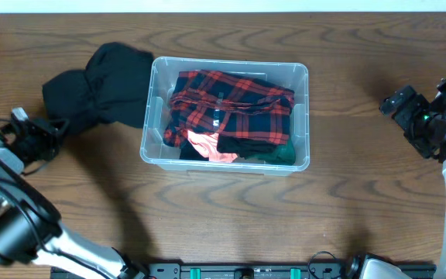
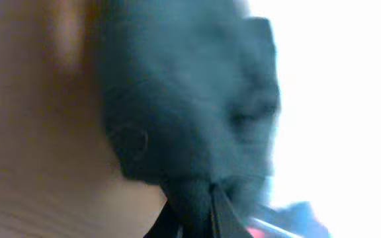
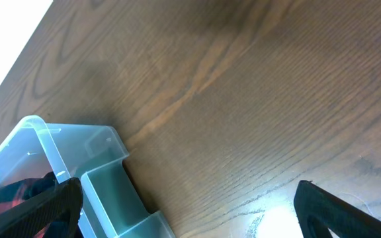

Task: Pack container
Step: 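Grasp the black garment on the left with the left gripper, then carry the black garment over the bin and drop it on top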

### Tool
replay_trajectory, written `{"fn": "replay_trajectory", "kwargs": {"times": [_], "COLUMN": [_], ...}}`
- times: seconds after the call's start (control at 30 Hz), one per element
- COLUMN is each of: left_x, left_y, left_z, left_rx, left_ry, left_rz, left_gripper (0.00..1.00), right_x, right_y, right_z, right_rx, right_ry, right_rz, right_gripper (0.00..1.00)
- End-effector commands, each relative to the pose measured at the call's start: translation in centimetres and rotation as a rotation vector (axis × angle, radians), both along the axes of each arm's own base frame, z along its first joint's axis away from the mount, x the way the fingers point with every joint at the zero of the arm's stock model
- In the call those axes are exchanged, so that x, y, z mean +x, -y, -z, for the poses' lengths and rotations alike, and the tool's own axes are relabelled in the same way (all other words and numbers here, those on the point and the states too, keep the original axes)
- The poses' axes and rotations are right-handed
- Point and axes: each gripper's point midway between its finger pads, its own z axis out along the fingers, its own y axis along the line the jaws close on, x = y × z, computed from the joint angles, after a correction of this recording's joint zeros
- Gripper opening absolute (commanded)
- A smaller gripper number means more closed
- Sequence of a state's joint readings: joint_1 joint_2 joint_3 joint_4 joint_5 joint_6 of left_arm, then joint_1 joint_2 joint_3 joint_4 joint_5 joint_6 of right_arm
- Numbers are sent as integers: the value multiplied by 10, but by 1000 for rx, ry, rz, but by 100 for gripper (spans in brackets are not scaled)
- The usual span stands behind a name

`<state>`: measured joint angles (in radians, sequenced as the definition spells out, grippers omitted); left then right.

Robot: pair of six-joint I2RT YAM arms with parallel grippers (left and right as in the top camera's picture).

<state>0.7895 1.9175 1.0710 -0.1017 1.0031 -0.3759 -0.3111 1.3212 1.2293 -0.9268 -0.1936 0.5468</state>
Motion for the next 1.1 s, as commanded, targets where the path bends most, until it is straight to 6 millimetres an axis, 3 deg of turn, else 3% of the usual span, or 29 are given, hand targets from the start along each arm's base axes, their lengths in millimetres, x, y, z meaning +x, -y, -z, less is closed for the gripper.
{"fn": "replay_trajectory", "kwargs": {"times": [0.0, 0.23, 0.37, 0.47, 0.57, 0.77, 1.07], "left_x": [2, -38, -63, -82, -90, -83, -44], "left_y": [35, 104, 154, 200, 242, 318, 415], "left_z": [-123, -298, -373, -409, -421, -412, -361], "left_rx": [-22, 81, 114, 105, 52, -39, -77], "left_ry": [295, 605, 756, 859, 906, 965, 993], "left_rz": [148, 290, 378, 489, 600, 795, 909], "left_gripper": [6, 6, 6, 6, 6, 6, 6], "right_x": [0, 0, 0, 0, 0, 0, 0], "right_y": [2, 2, 2, 2, 2, 2, 2], "right_z": [0, 0, 0, 0, 0, 0, 0], "right_rx": [-1, -1, -1, -1, -1, -1, -1], "right_ry": [1, 1, 1, 1, 1, 1, 1], "right_rz": [-2, -2, -2, -2, -2, -2, -2], "right_gripper": [99, 99, 99, 99, 99, 99, 99]}}
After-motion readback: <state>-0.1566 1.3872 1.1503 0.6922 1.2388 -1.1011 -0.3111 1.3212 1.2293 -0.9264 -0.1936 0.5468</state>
